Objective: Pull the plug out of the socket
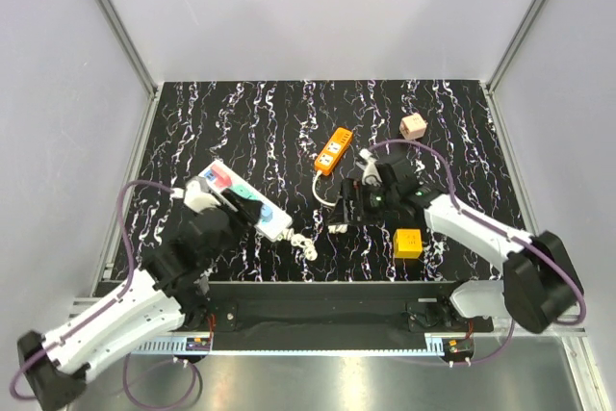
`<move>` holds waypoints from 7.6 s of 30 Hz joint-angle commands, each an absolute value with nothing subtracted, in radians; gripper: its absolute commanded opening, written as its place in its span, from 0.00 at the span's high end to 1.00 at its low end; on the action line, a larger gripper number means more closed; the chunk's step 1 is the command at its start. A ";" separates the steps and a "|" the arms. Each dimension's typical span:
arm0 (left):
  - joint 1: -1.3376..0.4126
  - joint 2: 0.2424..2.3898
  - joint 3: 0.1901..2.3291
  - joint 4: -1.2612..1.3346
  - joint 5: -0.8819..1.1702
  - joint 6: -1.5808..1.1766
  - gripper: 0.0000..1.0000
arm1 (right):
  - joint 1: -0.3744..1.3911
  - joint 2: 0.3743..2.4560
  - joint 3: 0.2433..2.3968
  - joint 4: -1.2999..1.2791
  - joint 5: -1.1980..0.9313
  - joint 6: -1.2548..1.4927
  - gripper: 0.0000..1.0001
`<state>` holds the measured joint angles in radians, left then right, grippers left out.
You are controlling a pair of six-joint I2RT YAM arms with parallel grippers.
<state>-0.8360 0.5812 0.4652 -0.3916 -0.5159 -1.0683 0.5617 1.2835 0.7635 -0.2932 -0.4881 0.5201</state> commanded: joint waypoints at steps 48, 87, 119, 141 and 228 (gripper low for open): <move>-0.560 1.057 0.716 -0.505 -0.109 -0.937 0.50 | 0.827 1.873 1.036 0.038 -0.497 0.290 0.29; -0.571 0.916 0.758 -0.578 -0.218 -0.824 0.46 | 0.868 1.543 0.955 -0.112 -0.265 0.488 0.34; -0.566 1.083 1.020 -0.707 -0.078 -0.397 0.41 | 0.709 1.890 1.120 -0.116 -0.181 0.402 0.36; -0.378 0.882 0.893 -0.657 -0.169 -0.587 0.37 | 0.572 1.734 1.020 -0.181 -0.406 0.324 0.23; -0.178 1.442 0.163 0.833 0.095 -1.476 1.00 | 0.808 1.950 1.727 -0.675 -0.146 -0.561 0.21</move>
